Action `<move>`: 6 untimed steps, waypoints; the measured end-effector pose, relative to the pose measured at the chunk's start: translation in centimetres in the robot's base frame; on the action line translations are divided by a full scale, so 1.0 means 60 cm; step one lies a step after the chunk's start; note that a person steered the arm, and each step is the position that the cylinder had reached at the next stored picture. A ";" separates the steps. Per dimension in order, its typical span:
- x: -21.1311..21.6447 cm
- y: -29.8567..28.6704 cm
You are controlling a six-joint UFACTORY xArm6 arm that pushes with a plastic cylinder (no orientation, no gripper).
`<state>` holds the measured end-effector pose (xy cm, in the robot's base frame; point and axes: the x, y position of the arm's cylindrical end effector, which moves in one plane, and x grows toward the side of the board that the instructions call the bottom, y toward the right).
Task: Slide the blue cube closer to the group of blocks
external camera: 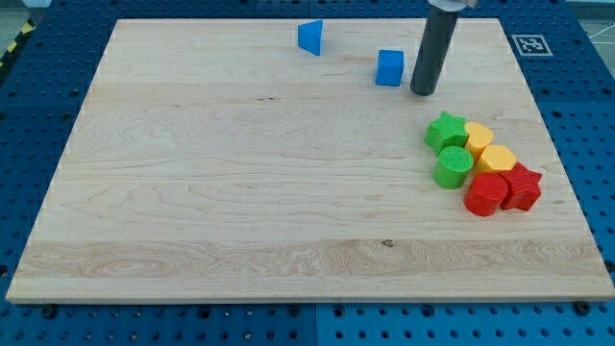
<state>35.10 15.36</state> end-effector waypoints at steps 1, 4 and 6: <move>0.041 -0.045; -0.037 -0.190; -0.096 -0.123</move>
<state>29.36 7.95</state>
